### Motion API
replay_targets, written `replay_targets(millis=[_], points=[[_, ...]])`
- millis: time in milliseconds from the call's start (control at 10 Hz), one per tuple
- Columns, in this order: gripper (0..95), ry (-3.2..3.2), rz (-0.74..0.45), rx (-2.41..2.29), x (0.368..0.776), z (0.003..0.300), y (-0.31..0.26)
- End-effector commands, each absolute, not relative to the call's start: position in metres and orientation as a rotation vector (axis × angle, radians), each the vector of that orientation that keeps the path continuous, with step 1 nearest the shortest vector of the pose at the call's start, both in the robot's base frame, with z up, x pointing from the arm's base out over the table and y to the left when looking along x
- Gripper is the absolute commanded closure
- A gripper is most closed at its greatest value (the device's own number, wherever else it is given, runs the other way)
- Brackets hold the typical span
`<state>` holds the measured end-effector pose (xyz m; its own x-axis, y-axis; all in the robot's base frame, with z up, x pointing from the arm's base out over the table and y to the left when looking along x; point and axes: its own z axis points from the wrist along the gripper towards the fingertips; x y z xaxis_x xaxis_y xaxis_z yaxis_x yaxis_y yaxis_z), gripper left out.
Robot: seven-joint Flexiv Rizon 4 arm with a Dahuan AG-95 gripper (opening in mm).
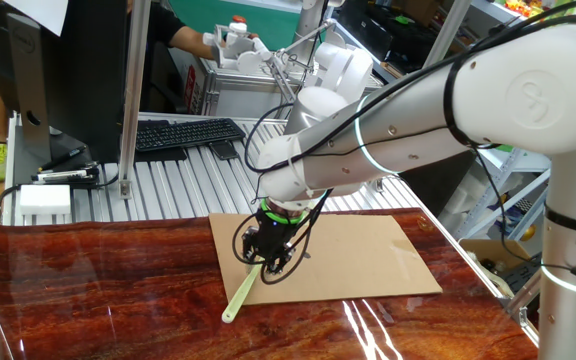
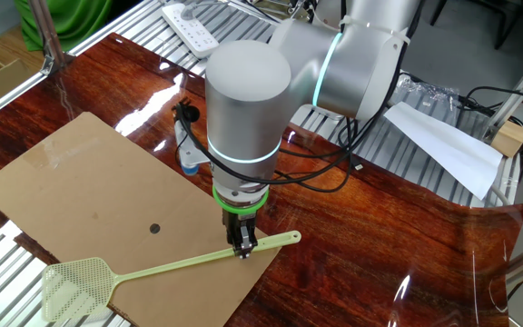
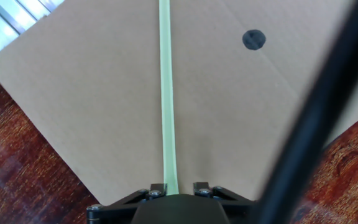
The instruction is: Swat with a flyswatter
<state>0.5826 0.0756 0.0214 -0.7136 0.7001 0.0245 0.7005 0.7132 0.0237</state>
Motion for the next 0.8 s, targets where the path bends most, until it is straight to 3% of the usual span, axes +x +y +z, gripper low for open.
replay_targets(millis=[100,800], points=[[57.0,-2.893,-0.054,-1.187,0.5828,0.0204,0.0763],[57.0,-2.89,-0.058,-1.199,0.5826,0.011,0.0792]])
